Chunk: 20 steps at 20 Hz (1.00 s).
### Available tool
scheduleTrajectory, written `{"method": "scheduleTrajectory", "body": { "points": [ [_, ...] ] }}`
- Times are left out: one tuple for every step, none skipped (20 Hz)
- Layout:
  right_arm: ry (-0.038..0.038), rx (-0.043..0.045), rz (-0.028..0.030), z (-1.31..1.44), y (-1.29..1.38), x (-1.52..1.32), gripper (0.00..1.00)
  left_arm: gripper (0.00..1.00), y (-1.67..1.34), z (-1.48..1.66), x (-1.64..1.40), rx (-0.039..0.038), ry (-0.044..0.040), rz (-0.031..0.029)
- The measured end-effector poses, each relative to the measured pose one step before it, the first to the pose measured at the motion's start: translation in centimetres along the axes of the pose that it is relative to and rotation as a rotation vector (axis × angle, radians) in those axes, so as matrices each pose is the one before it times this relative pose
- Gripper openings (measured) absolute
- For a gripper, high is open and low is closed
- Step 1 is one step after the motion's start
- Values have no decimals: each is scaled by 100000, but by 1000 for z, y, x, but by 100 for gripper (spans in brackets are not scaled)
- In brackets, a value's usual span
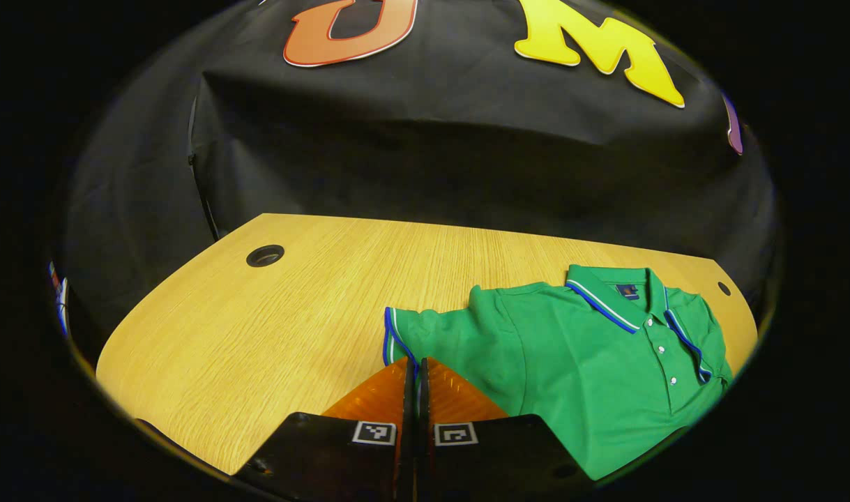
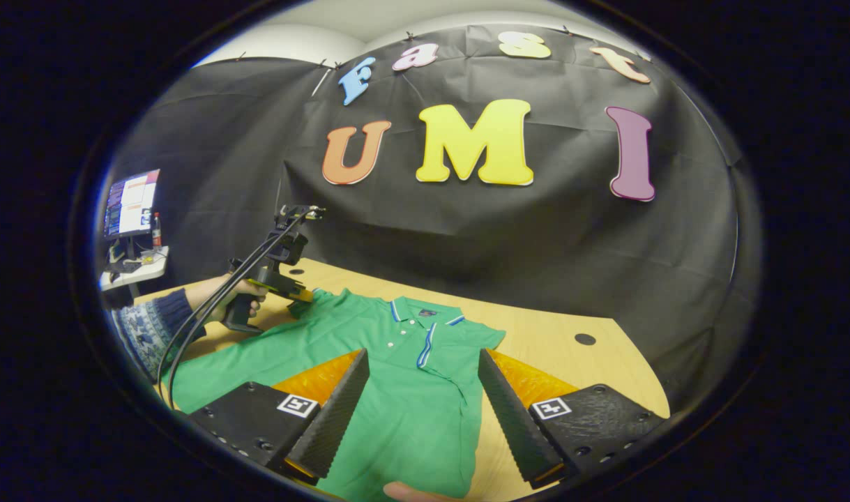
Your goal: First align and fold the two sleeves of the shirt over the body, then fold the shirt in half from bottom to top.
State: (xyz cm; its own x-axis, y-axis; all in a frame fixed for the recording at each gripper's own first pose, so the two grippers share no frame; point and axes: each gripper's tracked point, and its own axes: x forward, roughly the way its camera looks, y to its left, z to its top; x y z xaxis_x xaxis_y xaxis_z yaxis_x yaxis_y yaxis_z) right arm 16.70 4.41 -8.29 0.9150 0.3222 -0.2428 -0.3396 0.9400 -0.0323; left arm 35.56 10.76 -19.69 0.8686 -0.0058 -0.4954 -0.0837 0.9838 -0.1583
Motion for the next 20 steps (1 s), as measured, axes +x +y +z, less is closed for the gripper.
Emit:
{"method": "scheduleTrajectory", "body": {
  "points": [
    [-439,316,-42,180,-145,-40,95,7,-421,413,-486,418,-463,-298],
    [-309,137,-222,-8,-107,33,96,7,-572,561,-291,541,-685,-794],
    [103,44,-101,-30,-31,-77,95,6,-566,664,-455,896,-944,-643],
    [36,269,11,-83,-60,-1,96,6,-652,741,-249,491,-1088,-362],
    [166,105,356,-11,71,15,96,6,-1045,440,-386,548,-444,-1541],
    [9,102,127,-96,69,47,96,6,-1123,503,-274,452,-349,-1878],
    [136,136,-130,-73,-74,80,96,7,-1116,441,-228,589,-207,-1385],
    [401,168,-46,-170,-62,41,96,6,-1353,404,-207,683,-268,-1952],
    [342,228,211,-38,44,29,96,7,-1383,324,-92,596,45,-2289],
    [258,244,57,-172,-56,42,96,7,-1515,166,96,-33,-268,-2976],
    [250,169,-205,-81,-48,109,96,7,-1452,201,224,-815,-628,-3515],
    [161,109,-218,-115,-86,77,95,6,-1199,84,199,-1016,-233,-2003],
    [13,170,-237,43,-90,64,96,14,-984,-5,156,-276,-9,-1886],
    [-237,249,-399,-2,-115,6,96,2,-616,-220,-82,607,1004,-1080],
    [-164,134,-371,107,-141,-10,96,51,-115,-157,35,522,788,726],
    [-161,43,-456,10,-90,20,95,100,438,-71,-228,-262,251,2792],
    [-152,112,-374,81,-82,-44,95,100,261,26,-372,-1447,-163,749],
    [-311,275,-138,16,-79,30,96,100,86,-29,-567,-2836,-174,-532],
    [-268,425,-205,135,-4,-113,95,100,360,107,-771,-3217,-143,-107],
    [-194,365,-261,105,-72,-51,95,100,503,114,-768,-2856,-690,-187]
  ]
}}
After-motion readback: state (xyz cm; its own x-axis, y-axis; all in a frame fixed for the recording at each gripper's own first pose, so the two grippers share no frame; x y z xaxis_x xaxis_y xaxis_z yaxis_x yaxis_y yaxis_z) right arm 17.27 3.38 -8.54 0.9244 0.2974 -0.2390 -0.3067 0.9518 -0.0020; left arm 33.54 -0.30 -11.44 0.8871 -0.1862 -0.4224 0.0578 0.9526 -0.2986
